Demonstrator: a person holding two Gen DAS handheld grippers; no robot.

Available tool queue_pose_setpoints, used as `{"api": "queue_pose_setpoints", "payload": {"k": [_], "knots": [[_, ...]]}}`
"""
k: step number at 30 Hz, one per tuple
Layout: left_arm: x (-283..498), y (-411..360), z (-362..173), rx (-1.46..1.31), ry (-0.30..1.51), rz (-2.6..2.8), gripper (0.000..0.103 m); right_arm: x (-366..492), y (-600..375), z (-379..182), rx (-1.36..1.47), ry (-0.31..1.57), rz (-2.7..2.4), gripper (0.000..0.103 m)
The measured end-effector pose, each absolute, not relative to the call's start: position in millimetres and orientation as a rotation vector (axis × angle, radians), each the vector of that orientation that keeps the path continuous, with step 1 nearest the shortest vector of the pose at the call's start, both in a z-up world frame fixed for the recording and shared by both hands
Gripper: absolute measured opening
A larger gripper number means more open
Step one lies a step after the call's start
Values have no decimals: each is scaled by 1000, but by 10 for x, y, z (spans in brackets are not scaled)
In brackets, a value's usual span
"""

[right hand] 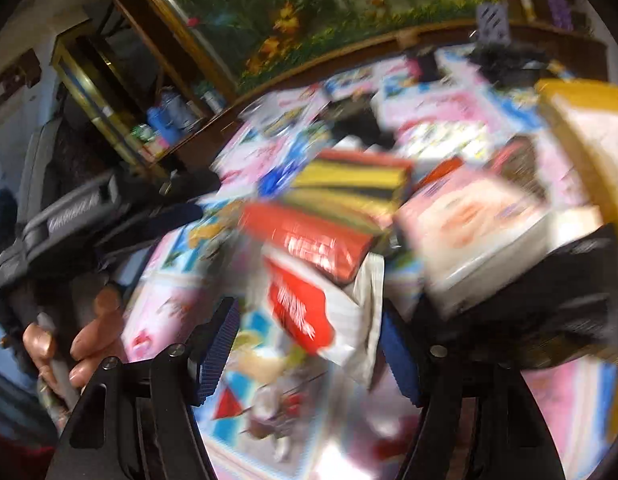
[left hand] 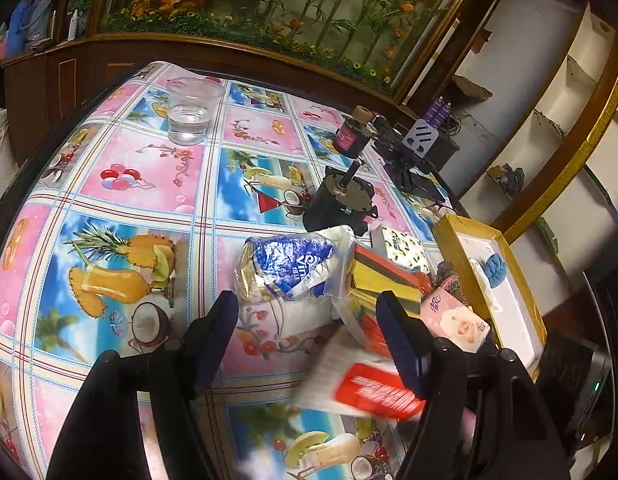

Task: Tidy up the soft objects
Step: 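Grasp the white wet-wipe pack with the left gripper while the right grasps the striped sponge pack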

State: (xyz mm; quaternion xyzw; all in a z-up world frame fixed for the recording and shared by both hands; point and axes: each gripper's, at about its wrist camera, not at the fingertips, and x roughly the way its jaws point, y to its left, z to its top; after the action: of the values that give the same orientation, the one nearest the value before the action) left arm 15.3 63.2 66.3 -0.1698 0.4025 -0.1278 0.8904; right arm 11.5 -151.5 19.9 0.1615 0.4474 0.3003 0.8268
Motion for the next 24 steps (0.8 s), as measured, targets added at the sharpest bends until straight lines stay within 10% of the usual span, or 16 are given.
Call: {"api": "queue_pose_setpoints", "payload": {"k": [24], "knots": [[-395,1303,641,-441,856,-168,70,461,-992,292,-11,950,678,77]]}}
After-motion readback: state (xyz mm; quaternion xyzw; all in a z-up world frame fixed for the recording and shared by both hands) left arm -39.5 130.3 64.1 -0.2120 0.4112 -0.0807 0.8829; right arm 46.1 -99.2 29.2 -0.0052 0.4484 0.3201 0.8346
